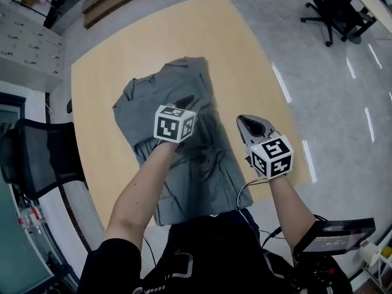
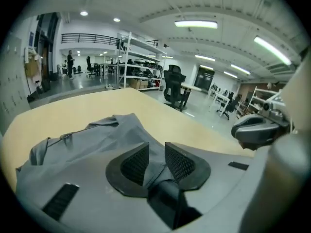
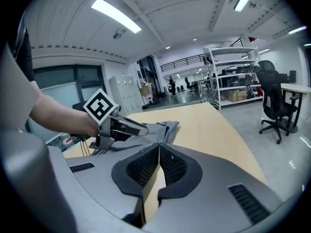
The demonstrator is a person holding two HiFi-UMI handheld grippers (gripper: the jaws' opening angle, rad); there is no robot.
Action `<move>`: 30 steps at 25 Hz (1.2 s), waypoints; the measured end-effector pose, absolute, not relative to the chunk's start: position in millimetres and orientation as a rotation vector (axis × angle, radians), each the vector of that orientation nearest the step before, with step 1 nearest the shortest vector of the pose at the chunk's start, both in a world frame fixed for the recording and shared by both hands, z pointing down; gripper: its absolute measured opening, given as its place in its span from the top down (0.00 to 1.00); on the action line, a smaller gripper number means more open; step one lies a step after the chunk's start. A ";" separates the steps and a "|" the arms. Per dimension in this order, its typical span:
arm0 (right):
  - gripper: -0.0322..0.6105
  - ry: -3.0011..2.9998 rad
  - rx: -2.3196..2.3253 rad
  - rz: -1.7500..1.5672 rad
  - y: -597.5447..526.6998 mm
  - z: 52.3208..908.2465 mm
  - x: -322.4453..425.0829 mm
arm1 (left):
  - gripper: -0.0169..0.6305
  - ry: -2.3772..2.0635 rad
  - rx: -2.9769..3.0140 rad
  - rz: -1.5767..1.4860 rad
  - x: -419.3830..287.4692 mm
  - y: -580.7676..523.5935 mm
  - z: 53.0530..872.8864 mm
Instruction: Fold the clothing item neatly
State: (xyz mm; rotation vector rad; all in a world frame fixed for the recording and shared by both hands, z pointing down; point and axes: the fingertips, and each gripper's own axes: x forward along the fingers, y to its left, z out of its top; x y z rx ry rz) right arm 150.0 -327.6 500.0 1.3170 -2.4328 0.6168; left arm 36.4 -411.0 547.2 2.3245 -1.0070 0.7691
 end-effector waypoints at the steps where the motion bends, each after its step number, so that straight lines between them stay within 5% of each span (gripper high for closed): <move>1: 0.93 -2.433 1.321 0.619 -328.2 500.1 150.9 | 0.84 -1.031 2.307 0.713 27.3 -411.7 542.3; 12: 0.93 -2.559 1.275 0.565 -330.2 469.8 138.1 | 0.85 -1.371 2.315 0.195 -72.7 -360.0 442.0; 14: 0.93 -2.593 1.285 0.545 -326.7 452.3 136.3 | 0.92 -1.397 2.346 0.135 -87.1 -341.1 418.4; 30: 0.93 -2.619 1.335 0.317 -160.6 369.3 101.9 | 0.97 -1.406 2.649 0.048 -180.6 -117.4 340.0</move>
